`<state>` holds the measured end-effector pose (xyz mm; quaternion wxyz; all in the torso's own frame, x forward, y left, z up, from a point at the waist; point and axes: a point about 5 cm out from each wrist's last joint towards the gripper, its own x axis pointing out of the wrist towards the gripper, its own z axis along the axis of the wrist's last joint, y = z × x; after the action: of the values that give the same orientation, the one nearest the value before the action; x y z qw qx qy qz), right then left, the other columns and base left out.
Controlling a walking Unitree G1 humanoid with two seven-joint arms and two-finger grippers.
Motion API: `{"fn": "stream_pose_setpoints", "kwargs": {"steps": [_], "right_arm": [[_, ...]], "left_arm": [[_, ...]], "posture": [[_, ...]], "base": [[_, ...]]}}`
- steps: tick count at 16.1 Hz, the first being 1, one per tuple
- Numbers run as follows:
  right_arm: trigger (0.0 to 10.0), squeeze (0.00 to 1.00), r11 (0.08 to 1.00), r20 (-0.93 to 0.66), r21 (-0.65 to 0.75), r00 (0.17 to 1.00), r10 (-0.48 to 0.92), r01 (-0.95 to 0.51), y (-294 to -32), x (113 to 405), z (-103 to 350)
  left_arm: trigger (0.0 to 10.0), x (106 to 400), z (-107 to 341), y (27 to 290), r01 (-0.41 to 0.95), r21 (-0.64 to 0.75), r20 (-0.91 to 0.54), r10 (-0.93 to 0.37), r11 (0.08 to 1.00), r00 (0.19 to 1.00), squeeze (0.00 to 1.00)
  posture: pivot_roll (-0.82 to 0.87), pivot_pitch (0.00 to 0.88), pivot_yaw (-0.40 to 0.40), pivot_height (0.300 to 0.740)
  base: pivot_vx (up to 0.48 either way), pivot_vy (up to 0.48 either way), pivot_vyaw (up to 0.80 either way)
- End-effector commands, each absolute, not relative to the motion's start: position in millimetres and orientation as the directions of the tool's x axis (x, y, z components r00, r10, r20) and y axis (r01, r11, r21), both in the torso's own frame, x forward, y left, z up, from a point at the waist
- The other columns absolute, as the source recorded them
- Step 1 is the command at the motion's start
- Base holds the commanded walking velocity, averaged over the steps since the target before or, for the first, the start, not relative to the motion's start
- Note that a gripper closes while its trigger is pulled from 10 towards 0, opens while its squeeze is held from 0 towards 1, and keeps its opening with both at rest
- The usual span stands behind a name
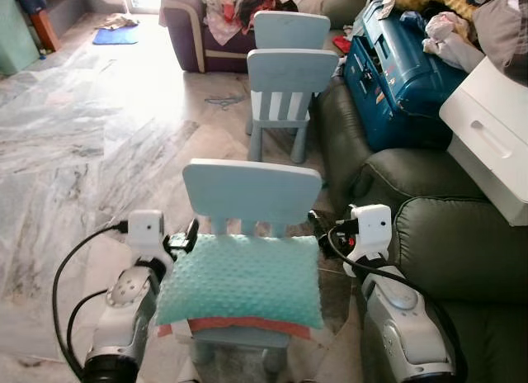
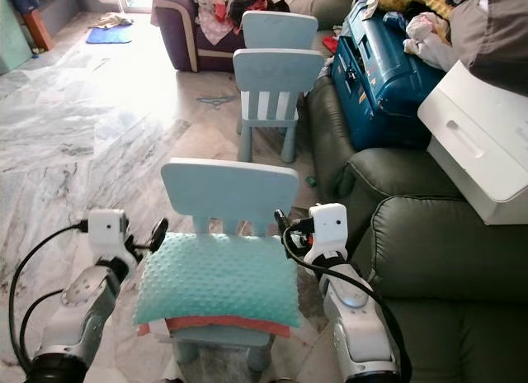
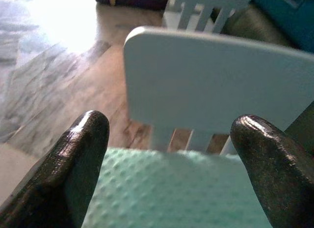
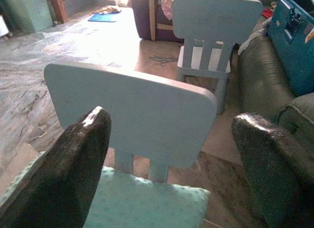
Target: Move the pillow to the sofa
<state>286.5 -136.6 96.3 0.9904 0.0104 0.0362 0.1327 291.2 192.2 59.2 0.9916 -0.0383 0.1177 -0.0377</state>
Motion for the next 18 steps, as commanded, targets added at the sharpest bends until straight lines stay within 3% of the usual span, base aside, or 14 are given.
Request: {"fn": "stream_pose_setpoints", "kwargs": {"steps": [1, 13, 14, 18], "right_arm": [[10.0, 0.0, 0.966, -0.079, 0.037, 0.963, 0.258, -0.256, -141.5, 288.3, 95.9], [10.0, 0.0, 0.959, -0.096, 0.06, 0.955, 0.282, -0.277, -138.1, 291.3, 91.2], [10.0, 0.0, 0.957, -0.092, 0.063, 0.954, 0.287, -0.282, -137.5, 291.4, 91.8], [10.0, 0.0, 0.959, -0.012, 0.096, 0.963, 0.269, -0.267, -136.7, 292.0, 109.3]], "left_arm": [[10.0, 287.5, 53.3, 198.6, 0.044, -0.063, -0.255, -0.058, 0.997, 0.965, 0.0], [10.0, 274.1, 31.0, 213.7, 0.025, -0.009, -0.321, -0.026, 1.0, 0.947, 0.0], [10.0, 274.3, 32.8, 215.1, 0.019, -0.008, -0.307, -0.021, 1.0, 0.952, 0.0], [10.0, 295.3, 89.0, 209.9, 0.039, 0.086, -0.014, -0.038, 0.996, 0.999, 0.0]], "posture": [[-0.1, 0.127, -0.04, 0.74], [-0.09, 0.141, -0.042, 0.74], [-0.09, 0.142, -0.042, 0.74], [-0.09, 0.14, -0.034, 0.74]], "base": [[0.0, 0.0, 0.0], [0.0, 0.0, 0.0], [0.0, 0.0, 0.0], [0.0, 0.0, 0.0]]}}
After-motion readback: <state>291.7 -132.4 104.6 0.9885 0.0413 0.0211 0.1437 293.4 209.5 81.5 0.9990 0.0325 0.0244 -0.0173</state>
